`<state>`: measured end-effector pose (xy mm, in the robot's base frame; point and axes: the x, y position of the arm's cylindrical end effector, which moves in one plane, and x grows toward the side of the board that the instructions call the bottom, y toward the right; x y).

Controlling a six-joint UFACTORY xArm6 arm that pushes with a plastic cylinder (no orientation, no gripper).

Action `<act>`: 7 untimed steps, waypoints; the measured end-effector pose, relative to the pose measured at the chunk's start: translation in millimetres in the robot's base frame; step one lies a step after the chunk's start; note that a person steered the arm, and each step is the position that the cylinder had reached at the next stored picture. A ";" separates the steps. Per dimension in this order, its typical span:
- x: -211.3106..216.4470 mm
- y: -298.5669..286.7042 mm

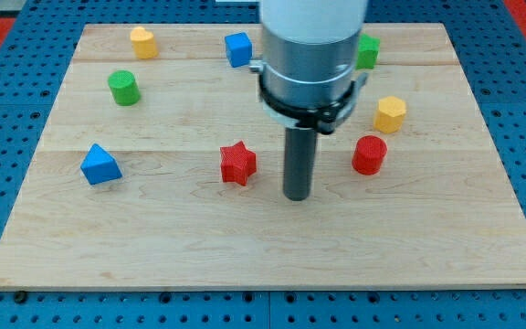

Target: Push the yellow hexagon to the bottom of the green star

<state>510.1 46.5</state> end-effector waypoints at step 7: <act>-107.9 133.6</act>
<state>402.2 180.1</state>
